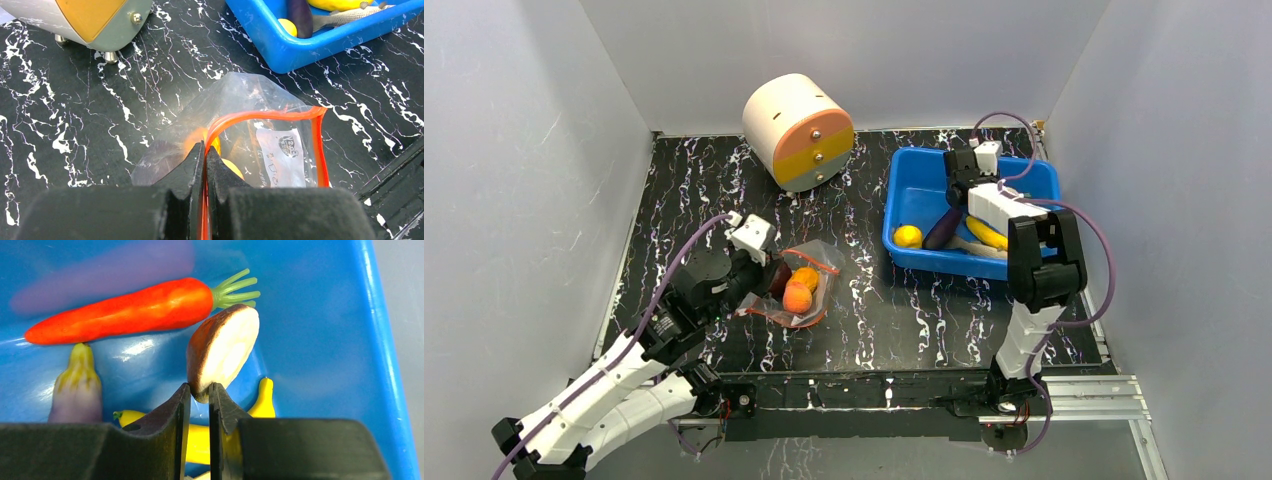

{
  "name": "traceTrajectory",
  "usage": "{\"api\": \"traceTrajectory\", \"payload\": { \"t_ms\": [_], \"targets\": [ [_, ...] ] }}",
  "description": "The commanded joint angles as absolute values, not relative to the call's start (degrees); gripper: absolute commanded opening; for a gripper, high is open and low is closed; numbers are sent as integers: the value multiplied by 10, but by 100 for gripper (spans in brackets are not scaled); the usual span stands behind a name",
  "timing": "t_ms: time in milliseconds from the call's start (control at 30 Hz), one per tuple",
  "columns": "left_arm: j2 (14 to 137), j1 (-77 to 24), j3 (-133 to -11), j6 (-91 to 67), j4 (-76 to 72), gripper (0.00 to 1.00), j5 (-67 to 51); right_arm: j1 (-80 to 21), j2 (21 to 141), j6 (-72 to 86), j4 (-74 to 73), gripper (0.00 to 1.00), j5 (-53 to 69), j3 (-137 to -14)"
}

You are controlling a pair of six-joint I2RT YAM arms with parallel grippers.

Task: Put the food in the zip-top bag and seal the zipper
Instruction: Pick up the fake fruit from the bin, then place the fake fruit in the zipper food storage bag.

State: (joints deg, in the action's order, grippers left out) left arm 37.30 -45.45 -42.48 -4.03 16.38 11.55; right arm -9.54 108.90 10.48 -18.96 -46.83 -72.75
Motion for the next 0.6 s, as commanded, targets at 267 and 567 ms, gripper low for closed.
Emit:
{"api": "traceTrajectory", "payload": {
  "t_ms": [267, 567],
  "targets": [
    [421, -452, -439, -89, 139, 0, 117, -109, 836, 173, -242, 0, -245, -726],
    [526, -449, -519, -133, 160, 0, 144, -213, 662, 257, -224, 0, 50, -651]
  ]
}}
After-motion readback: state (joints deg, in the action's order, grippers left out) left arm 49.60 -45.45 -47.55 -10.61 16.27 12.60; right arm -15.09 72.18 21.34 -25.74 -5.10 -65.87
